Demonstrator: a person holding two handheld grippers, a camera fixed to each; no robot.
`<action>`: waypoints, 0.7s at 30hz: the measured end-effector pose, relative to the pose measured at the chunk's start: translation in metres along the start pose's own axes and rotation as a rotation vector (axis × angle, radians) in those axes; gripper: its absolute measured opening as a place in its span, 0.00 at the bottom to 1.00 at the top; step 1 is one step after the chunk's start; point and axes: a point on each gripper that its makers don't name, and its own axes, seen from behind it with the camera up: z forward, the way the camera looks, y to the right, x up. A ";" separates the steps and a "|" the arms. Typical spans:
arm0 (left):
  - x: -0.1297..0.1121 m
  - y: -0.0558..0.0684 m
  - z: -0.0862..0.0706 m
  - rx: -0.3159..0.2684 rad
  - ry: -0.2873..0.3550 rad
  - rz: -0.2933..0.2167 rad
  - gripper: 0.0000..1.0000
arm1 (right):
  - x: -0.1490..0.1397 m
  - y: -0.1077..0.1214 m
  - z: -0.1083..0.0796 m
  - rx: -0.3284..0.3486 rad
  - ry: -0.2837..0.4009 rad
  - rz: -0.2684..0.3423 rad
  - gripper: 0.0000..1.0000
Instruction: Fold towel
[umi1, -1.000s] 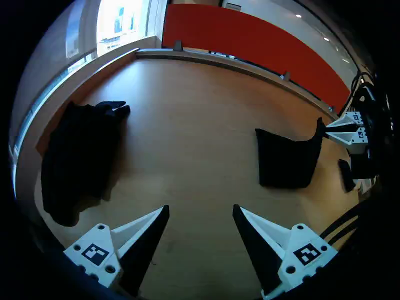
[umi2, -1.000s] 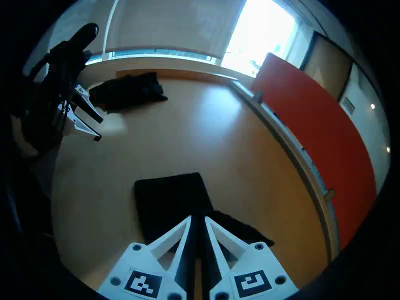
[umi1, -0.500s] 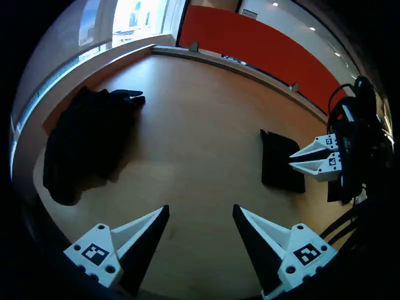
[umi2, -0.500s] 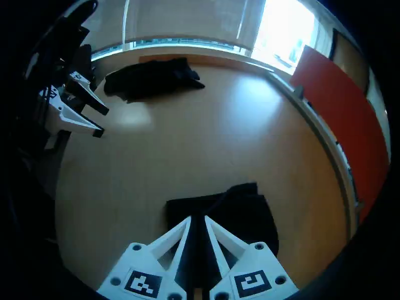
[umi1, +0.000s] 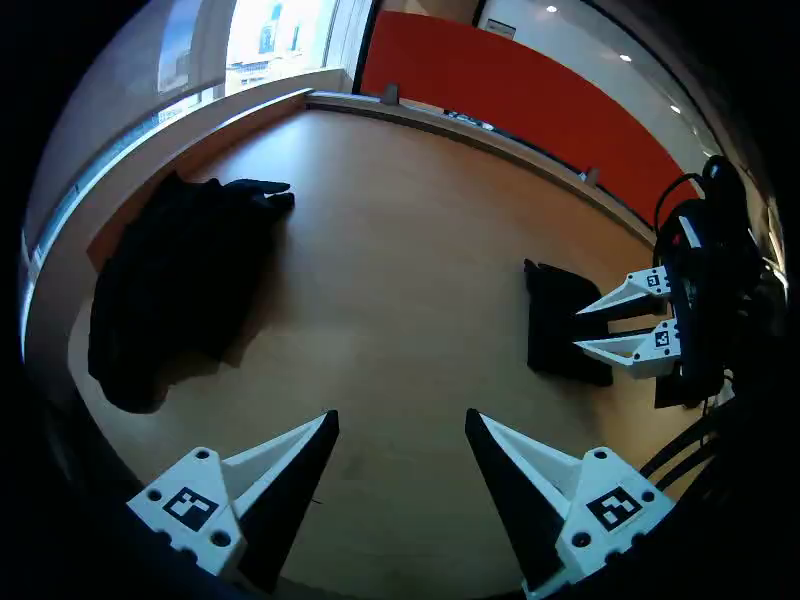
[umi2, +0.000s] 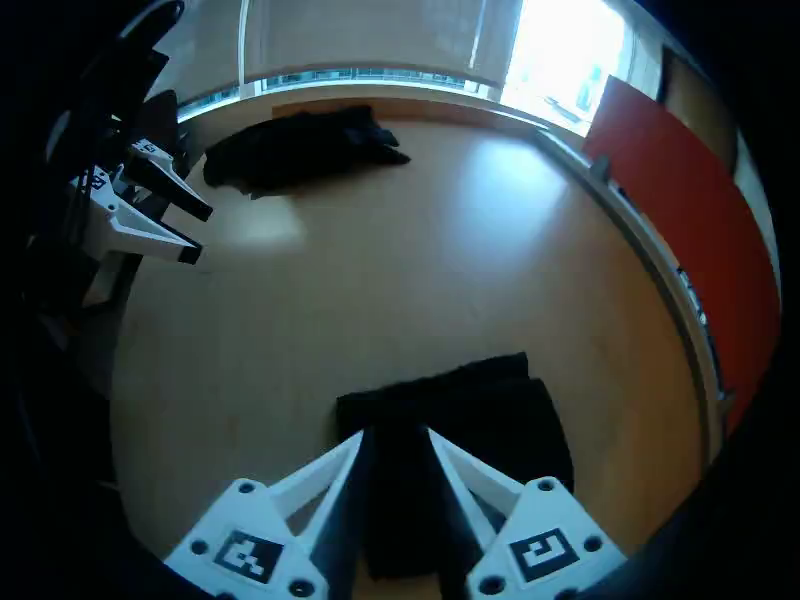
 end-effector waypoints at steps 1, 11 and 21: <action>0.000 0.000 0.000 0.000 0.000 0.001 0.94 | -0.001 0.001 -0.001 -0.004 0.000 0.003 0.50; 0.003 0.000 0.000 -0.004 0.003 0.000 0.94 | -0.011 0.005 -0.011 -0.025 -0.002 0.046 0.66; 0.007 0.004 0.003 -0.012 0.001 0.008 0.94 | -0.040 0.003 -0.027 -0.051 -0.021 0.100 0.66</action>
